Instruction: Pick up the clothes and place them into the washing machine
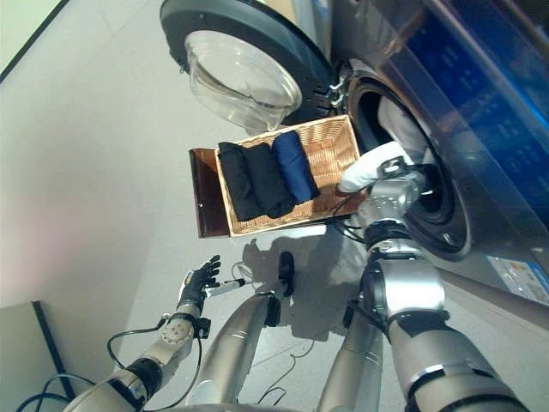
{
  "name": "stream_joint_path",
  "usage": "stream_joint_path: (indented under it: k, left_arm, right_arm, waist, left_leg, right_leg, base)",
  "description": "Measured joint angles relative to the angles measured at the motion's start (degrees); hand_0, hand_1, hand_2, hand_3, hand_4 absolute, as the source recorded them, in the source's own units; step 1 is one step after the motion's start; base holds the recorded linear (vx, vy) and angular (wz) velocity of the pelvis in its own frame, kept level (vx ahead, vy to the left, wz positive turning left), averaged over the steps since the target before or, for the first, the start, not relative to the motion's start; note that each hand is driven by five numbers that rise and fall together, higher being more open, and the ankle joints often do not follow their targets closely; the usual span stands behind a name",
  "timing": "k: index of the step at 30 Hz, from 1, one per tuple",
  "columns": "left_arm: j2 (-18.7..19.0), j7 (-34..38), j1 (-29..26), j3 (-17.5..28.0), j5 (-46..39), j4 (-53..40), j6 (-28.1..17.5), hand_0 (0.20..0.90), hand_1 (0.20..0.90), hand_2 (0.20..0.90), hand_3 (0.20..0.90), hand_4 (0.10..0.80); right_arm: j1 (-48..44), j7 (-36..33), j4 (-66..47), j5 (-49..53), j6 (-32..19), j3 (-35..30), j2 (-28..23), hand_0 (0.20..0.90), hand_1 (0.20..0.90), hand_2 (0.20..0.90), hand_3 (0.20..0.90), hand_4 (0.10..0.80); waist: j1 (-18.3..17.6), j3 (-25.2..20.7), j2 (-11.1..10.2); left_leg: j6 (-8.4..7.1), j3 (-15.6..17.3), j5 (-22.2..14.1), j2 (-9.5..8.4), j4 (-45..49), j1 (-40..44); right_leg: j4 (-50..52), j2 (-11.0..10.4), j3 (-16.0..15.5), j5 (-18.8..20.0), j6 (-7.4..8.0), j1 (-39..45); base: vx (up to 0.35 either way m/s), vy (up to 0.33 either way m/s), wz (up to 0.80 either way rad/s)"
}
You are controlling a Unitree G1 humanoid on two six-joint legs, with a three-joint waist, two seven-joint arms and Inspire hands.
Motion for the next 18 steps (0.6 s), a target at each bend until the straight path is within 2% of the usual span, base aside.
stream_joint_path:
  k: [5,9,15,18]
  left_arm:
    - [1.8,0.2,0.1,1.8,0.0,-1.6,0.0,0.900,0.900,0.900,0.900,0.800]
    - [1.9,1.3,0.9,1.8,0.1,-4.6,-0.1,0.900,0.900,0.900,0.900,0.800]
    - [2.2,3.0,2.1,1.7,1.3,-10.3,-1.1,0.900,0.900,0.900,0.900,0.800]
    - [2.8,3.8,2.2,1.7,2.5,-12.4,-2.3,0.900,0.900,0.900,0.900,0.800]
  right_arm:
    - [-3.8,-2.8,3.4,-2.8,0.4,0.7,-6.3,0.200,0.200,0.200,0.200,0.300]
    - [-5.2,-6.2,5.5,-5.3,0.6,1.2,-10.5,0.200,0.200,0.200,0.200,0.300]
    - [-8.0,-9.6,7.3,-8.8,0.5,4.2,-12.4,0.200,0.200,0.200,0.200,0.300]
    - [-10.5,-9.9,7.3,-10.4,1.5,5.5,-16.2,0.200,0.200,0.200,0.200,0.300]
  waist:
    - [0.6,-0.1,0.1]
    - [0.7,-0.1,0.3]
    - [0.8,-0.2,0.3]
    - [1.6,-0.2,0.4]
  left_leg:
    - [-0.20,-0.5,-5.6,0.21,14.7,-10.8]
    - [-0.53,-0.7,-8.3,0.44,21.0,-16.5]
    - [-1.07,-0.7,-7.8,0.26,21.0,-20.0]
    - [-1.56,-0.5,-6.3,0.00,19.4,-22.2]
  right_leg:
    - [12.8,-1.0,1.5,-5.5,-0.65,-9.7]
    - [19.0,-1.3,2.3,-8.0,-1.24,-15.2]
    - [21.0,-1.4,3.1,-8.3,-1.79,-19.8]
    - [21.2,-1.7,3.4,-8.3,-2.23,-23.1]
  base:
    - [-0.029,-0.068,0.15]
    - [0.018,-0.078,0.08]
    - [0.028,-0.047,0.07]
    - [0.039,-0.016,0.09]
